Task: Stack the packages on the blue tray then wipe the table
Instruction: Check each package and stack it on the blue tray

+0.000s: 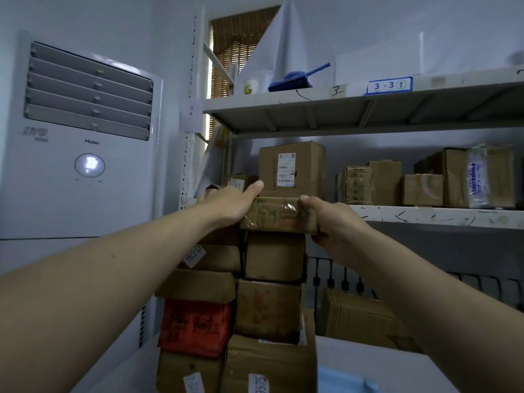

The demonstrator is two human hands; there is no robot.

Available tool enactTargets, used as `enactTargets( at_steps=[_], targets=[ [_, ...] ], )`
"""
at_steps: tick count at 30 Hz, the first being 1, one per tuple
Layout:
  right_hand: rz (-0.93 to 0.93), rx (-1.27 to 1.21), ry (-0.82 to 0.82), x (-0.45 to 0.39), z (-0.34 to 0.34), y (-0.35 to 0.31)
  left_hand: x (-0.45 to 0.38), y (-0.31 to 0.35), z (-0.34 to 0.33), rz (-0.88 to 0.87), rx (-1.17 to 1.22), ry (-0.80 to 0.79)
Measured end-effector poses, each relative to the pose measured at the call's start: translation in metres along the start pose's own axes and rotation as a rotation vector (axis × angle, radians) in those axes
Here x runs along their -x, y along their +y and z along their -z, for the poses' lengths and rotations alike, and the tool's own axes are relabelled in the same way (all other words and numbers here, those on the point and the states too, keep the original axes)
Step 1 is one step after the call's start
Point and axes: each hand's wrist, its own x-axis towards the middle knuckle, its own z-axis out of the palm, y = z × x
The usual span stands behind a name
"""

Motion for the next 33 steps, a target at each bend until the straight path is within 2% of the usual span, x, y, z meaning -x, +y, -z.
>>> enactTargets(
  at_steps=[3,10,16,22,25,28,31,33],
  targets=[
    [0.004,0.037,-0.012,0.002,0.002,0.000,-0.003,-0.001,-0.001,-0.017,-0.066,0.055],
    [0.008,0.150,-0.084,0.017,0.015,0.004,0.000,-0.008,-0.012,-0.075,0.017,0.272],
    [0.004,0.163,-0.133,0.028,0.020,0.005,0.010,0.001,-0.015,-0.066,0.015,0.339],
    [0.032,0.181,-0.153,0.033,0.026,0.002,0.020,0.012,-0.013,-0.186,-0.004,0.520],
    [0.042,0.176,-0.156,0.041,0.036,0.005,0.039,0.035,-0.016,-0.296,0.033,0.596],
    [0.033,0.127,-0.140,0.055,0.054,0.016,0.067,0.059,-0.031,-0.506,0.072,0.619],
    [0.004,0.137,-0.099,0.073,0.078,0.039,0.102,0.084,-0.058,-0.747,0.022,0.543],
    [-0.021,0.180,-0.057,0.086,0.101,0.061,0.126,0.103,-0.084,-0.871,0.030,0.433]
  ],
)
